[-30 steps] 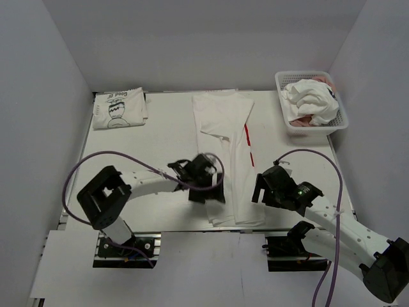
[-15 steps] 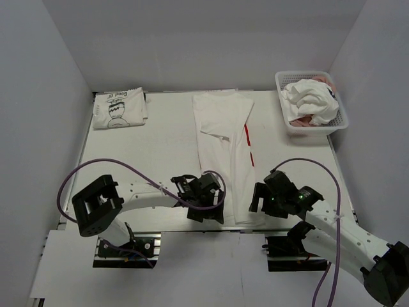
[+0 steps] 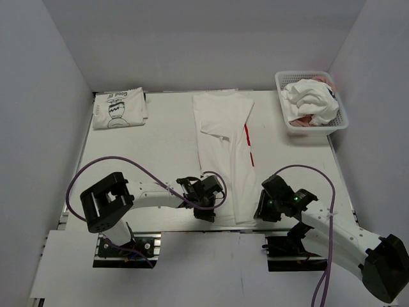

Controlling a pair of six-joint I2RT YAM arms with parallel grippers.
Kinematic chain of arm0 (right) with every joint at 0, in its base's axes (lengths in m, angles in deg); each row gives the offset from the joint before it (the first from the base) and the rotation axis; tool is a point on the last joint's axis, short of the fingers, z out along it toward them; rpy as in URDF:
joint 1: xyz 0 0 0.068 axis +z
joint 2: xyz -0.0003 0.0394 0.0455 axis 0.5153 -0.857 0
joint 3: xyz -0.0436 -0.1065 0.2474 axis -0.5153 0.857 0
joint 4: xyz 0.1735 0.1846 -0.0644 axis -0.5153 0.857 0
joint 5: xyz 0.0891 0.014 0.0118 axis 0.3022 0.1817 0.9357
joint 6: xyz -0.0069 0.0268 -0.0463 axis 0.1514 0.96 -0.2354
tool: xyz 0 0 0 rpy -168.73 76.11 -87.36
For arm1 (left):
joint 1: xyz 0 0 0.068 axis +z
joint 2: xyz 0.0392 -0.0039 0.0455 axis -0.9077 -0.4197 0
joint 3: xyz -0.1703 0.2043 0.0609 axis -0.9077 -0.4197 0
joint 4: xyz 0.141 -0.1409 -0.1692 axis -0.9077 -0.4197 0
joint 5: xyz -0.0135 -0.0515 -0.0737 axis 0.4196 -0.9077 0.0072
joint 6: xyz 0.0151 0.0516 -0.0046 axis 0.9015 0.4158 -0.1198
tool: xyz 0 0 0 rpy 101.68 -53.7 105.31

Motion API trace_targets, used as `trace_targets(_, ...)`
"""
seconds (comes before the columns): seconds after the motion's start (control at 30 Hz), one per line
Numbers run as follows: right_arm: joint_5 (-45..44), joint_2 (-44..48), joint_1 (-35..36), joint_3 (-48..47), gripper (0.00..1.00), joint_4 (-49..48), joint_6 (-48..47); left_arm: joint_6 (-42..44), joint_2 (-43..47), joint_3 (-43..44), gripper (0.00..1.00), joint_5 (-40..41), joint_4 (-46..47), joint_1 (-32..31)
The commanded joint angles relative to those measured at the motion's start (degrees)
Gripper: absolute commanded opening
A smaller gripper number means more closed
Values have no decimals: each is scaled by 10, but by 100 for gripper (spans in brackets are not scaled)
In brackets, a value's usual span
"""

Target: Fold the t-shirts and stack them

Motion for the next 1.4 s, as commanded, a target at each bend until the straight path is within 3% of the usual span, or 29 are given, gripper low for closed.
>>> trace_targets(0.0,11,-2,-2,10,28,-30,19,-7,8,-12,0,54,-17,-3)
trace_targets(0.07,-7,1,-1,8,16,-36,18,-7,14,-12,0,54,-17,3)
trace_targets(0.1,-20,2,-2,6,0,-34,17,-7,15,-12,0,54,-12,3)
trace_targets(0.37,-54,14,-2,-66,0,-66,-35,-1,90,-12,0,82,0,16)
trace_targets(0.53,-81,-23,-2,-115,0,-97,-49,-1,108,51,0,171,-59,28)
trace_targets(0.7,-155,-79,-7,-184,0,-126,-54,48,122,106,0,224,-60,73)
trace_targets(0.93,-215,-162,-26,-284,0,-188,-97,105,44,200,0,235,-62,159)
trace_targets(1.1,-246,-249,-50,-346,0,-218,-134,146,-14,273,0,198,-51,206)
trace_targets(1.37,-203,-408,-105,-441,0,-251,-162,170,-136,359,0,164,-42,266)
